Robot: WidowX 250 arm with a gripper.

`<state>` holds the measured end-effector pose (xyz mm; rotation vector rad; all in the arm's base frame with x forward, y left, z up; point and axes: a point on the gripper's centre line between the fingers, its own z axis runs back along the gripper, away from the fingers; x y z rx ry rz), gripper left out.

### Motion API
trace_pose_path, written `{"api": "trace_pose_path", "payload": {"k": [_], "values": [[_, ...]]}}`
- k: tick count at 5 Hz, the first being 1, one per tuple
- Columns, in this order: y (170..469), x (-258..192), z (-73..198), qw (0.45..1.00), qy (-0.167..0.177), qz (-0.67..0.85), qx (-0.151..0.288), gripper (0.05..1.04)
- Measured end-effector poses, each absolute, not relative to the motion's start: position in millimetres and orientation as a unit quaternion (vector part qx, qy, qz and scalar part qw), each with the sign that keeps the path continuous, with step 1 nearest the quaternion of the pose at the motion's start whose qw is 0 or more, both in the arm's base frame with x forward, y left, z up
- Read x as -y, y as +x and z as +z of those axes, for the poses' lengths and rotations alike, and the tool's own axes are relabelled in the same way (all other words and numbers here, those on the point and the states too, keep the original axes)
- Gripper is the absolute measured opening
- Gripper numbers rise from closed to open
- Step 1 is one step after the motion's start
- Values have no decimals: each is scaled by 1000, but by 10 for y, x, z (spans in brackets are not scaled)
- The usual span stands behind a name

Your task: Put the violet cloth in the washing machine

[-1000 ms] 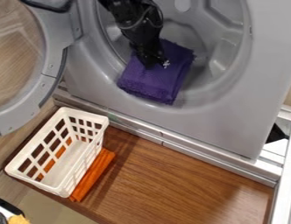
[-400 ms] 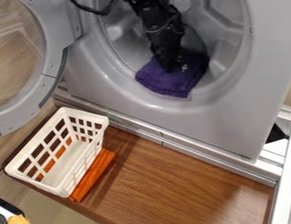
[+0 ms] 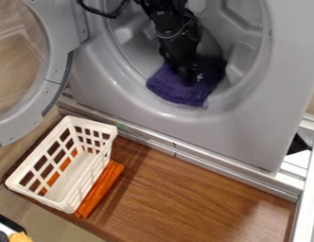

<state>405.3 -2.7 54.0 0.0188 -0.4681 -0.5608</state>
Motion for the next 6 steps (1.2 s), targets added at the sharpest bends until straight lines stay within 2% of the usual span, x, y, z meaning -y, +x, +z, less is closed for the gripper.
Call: {"api": "trace_pose_path", "payload": {"k": [1,2,3,4,6], "values": [[4028,5,638,932,20,-278,230,999],[3890,-4,702,936,26,-294,193,1005],[3763,53,946,931,39,-316,177,1000],[3561,179,1041,927,44,-341,150,1000],[2923,340,945,927,33,-358,106,1000]]}}
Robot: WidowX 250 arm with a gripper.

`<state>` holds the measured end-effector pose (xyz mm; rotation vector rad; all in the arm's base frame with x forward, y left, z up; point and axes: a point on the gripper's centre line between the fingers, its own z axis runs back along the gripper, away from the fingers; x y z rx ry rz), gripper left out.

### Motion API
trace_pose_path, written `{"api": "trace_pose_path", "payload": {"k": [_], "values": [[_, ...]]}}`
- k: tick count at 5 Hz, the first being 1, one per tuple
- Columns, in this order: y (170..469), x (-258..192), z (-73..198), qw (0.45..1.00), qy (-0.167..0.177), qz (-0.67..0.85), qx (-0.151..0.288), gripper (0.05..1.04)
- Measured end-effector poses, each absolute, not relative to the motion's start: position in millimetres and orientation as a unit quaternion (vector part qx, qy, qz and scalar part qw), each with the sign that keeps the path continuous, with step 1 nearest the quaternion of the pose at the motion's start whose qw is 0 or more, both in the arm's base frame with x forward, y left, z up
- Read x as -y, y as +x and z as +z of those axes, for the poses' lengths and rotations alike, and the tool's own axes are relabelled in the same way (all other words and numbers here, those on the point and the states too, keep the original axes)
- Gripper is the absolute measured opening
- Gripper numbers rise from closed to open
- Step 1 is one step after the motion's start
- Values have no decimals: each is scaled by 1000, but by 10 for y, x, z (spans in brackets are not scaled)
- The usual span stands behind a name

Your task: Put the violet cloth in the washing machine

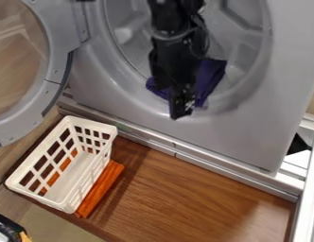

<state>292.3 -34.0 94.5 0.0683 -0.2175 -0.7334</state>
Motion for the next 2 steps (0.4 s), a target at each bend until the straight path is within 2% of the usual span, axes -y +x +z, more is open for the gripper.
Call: {"api": "trace_pose_path", "payload": {"k": [1,2], "values": [[2630,359,929,927,37,-359,97,1000],[2370,368,860,931,22,-351,101,1000]]}}
